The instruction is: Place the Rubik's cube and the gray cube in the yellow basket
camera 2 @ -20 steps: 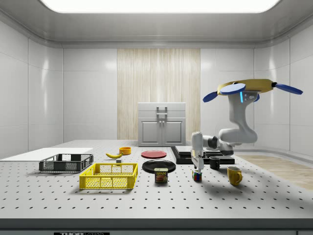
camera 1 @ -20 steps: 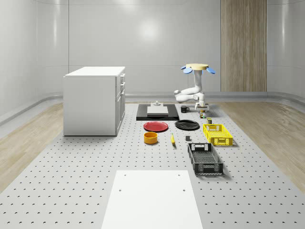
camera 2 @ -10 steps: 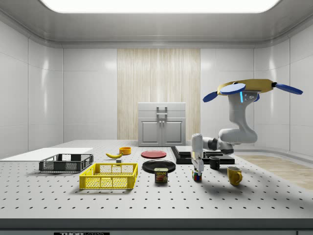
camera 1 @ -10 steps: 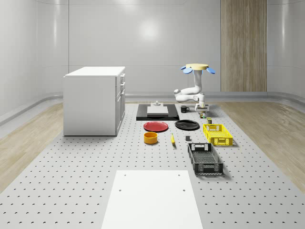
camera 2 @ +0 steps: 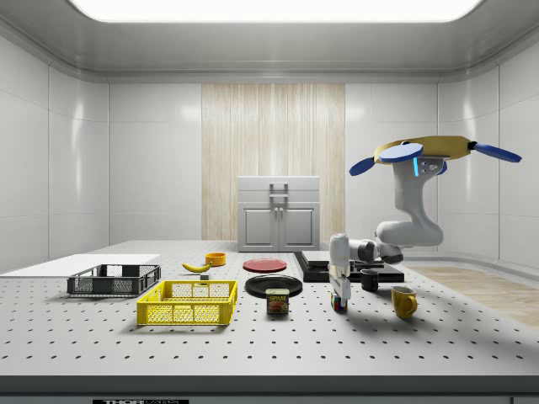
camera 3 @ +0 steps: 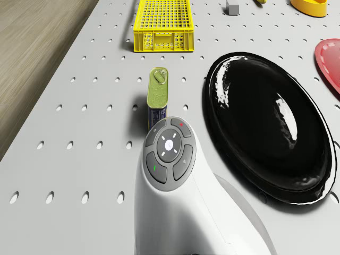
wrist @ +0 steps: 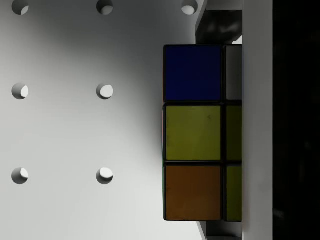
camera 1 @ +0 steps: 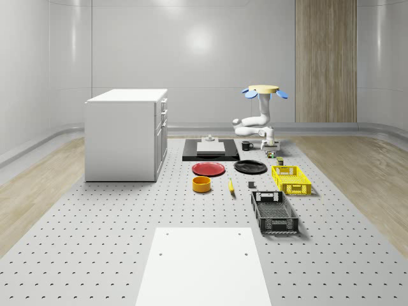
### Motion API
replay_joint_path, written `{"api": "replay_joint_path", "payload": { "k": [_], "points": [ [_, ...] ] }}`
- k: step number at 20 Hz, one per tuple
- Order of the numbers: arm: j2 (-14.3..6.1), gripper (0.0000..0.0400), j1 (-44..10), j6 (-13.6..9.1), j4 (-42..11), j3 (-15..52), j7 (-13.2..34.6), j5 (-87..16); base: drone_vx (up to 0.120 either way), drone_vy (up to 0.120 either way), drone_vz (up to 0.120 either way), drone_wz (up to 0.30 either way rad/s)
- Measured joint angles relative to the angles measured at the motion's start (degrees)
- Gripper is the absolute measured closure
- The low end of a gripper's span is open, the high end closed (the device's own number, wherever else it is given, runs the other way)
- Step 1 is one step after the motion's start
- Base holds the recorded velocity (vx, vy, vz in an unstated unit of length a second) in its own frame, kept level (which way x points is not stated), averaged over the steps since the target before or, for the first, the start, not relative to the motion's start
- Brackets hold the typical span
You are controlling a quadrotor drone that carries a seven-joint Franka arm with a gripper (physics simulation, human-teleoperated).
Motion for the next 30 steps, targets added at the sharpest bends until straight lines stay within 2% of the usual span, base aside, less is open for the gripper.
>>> {"api": "replay_joint_path", "payload": {
  "k": [6,10,14,30],
  "points": [
    [-0.5,0.0,-1.2,0.8,0.9,0.3,0.3,0.4,0.0,0.0,0.0,0.0],
    [-1.0,0.0045,-1.6,1.3,1.1,0.5,0.5,0.6,0.0,0.0,0.0,0.0],
    [-1.5,0.0064,-1.8,1.7,1.2,0.6,0.7,0.9,0.0,0.0,0.0,0.0],
    [-3.3,0.0075,-2.6,3.3,1.3,1.4,1.4,2.1,0.0,0.0,0.0,0.0]
  ]
}}
